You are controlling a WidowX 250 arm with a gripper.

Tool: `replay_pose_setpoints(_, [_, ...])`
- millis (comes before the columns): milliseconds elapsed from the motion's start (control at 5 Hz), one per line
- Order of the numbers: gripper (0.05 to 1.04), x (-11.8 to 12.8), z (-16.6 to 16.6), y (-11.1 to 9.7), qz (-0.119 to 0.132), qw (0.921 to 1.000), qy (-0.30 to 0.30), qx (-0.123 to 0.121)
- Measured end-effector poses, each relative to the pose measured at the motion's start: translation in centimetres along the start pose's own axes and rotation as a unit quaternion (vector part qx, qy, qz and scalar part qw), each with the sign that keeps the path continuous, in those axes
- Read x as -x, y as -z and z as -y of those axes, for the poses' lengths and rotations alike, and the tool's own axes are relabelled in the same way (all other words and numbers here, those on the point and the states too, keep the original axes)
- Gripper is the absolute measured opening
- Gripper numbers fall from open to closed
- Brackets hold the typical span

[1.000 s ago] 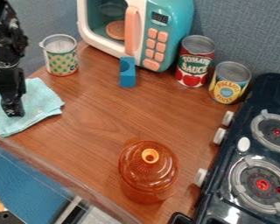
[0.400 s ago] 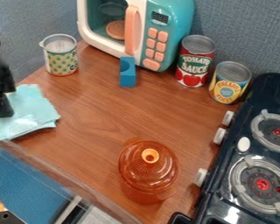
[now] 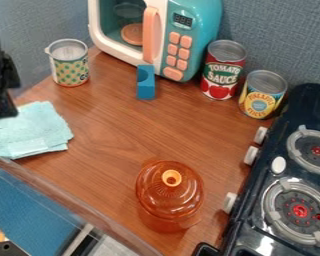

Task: Move the blue cloth to the bottom left corner of the table

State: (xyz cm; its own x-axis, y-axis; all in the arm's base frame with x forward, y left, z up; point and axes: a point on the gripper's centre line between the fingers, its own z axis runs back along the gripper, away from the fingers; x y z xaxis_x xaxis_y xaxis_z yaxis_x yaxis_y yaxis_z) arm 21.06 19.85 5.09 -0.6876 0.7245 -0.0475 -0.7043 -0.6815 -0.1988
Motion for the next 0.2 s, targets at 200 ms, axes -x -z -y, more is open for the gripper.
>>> replay_pose_setpoints(200, [0.999, 0.64, 0.75, -0.90, 0.041, 0.9989, 0.020, -0.008])
